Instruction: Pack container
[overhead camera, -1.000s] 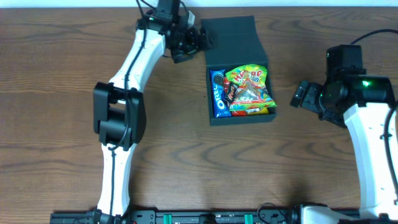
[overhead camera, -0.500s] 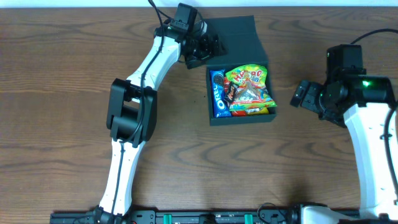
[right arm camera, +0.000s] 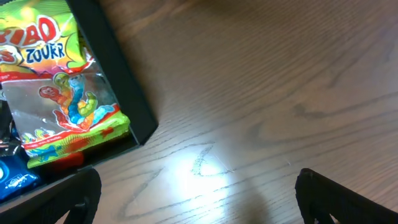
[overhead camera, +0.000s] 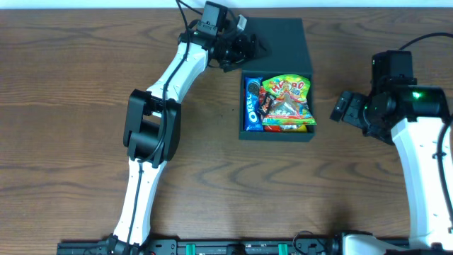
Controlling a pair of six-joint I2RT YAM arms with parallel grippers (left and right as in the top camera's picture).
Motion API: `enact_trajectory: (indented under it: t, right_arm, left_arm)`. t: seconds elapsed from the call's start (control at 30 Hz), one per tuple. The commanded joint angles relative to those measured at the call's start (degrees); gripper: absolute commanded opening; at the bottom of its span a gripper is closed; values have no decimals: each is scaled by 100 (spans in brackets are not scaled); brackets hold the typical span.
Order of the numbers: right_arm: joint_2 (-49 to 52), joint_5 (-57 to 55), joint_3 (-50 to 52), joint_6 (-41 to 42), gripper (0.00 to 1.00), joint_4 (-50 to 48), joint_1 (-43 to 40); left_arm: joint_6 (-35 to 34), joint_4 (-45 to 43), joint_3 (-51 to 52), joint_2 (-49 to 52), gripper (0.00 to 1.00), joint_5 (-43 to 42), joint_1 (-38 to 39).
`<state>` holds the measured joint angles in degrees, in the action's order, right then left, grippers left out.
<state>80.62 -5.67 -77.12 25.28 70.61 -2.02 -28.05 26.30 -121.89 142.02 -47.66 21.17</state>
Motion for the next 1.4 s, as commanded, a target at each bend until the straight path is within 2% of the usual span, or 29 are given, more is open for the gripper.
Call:
enact_trajectory:
  t: [0.0, 0.37, 0.73, 0.83, 0.97, 1.07, 1.23, 1.37]
  right_arm:
    - [0, -52, 11, 83, 99, -24, -26]
    - [0, -55, 11, 83, 99, -98, -26]
    - [0, -55, 11, 85, 99, -234, -26]
    - [2, -55, 11, 85, 99, -254, -26]
    - [2, -57, 11, 85, 99, -254, -26]
    - [2, -57, 11, 85, 99, -291, -26]
    - [2, -55, 55, 85, 99, -424, -26]
    - [2, -55, 179, 83, 99, -446, -26]
  left_arm:
    - [343, -203, -140, 39, 95, -708, 24]
    - [424, -1093, -142, 37, 96, -2092, -142]
    - [586, -1003, -177, -140, 96, -2885, -337]
    - [1078, -424, -177, -293, 96, -2621, -297]
    - [2131, 1012, -177, -597, 96, -1596, -234]
    - [2732, 1676, -177, -817, 96, -1394, -166]
    - [3112, 2065, -177, -1172, 96, -804, -11]
    - [3130, 2140, -177, -1408, 96, -564, 74]
